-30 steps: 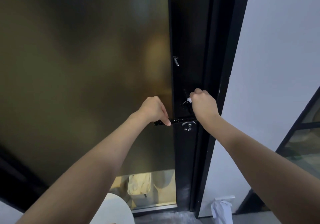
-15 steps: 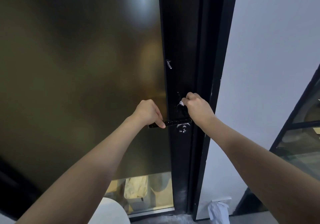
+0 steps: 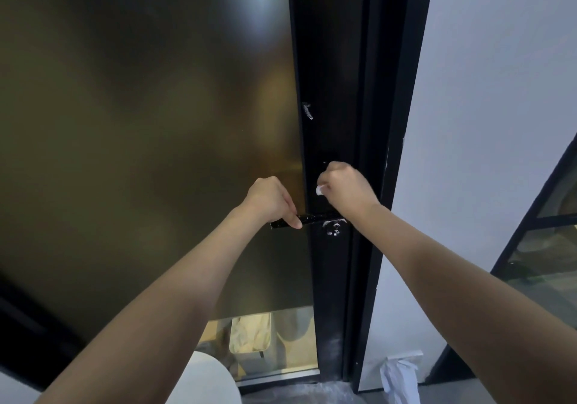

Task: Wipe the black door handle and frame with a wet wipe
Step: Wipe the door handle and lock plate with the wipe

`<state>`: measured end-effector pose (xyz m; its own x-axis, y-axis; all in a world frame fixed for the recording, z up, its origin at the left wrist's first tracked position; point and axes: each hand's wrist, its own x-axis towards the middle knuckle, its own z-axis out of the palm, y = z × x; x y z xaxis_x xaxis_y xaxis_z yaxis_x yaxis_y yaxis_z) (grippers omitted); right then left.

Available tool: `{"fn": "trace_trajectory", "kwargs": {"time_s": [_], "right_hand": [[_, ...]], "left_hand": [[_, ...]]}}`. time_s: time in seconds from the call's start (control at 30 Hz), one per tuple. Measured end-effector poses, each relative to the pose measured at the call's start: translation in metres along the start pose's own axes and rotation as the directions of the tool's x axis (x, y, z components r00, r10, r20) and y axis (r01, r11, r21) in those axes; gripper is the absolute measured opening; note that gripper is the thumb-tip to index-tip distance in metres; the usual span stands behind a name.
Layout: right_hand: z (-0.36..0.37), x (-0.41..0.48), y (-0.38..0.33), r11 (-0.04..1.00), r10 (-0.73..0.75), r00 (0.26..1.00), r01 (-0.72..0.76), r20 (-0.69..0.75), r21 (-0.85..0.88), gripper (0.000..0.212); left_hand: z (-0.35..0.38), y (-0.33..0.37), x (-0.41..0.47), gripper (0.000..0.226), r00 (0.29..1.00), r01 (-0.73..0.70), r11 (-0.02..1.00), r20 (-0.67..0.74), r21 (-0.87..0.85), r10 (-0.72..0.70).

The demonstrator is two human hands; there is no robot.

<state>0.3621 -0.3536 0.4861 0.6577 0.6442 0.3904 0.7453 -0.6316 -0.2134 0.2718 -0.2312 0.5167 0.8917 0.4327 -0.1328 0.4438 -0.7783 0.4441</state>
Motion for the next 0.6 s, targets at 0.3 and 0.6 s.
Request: {"fn": "trace_trajectory", "kwargs": {"time_s": [0.3,0.6], "right_hand": [[-0.011,0.004,-0.005,0.985,0.156,0.984,-0.162,-0.091,-0.062,0.017],[0.008,0.002,-0.031,0.967,-0.011,0.997,0.031,0.079,-0.253,0.026]], "left_hand": [[0.002,-0.001,0.0,0.031,1.0,-0.014,1.0,-0.018,0.004,0.014],[0.003,-0.002,-0.003,0.033,0.999,-0.01,1.0,-0.039,-0.028,0.009]]}}
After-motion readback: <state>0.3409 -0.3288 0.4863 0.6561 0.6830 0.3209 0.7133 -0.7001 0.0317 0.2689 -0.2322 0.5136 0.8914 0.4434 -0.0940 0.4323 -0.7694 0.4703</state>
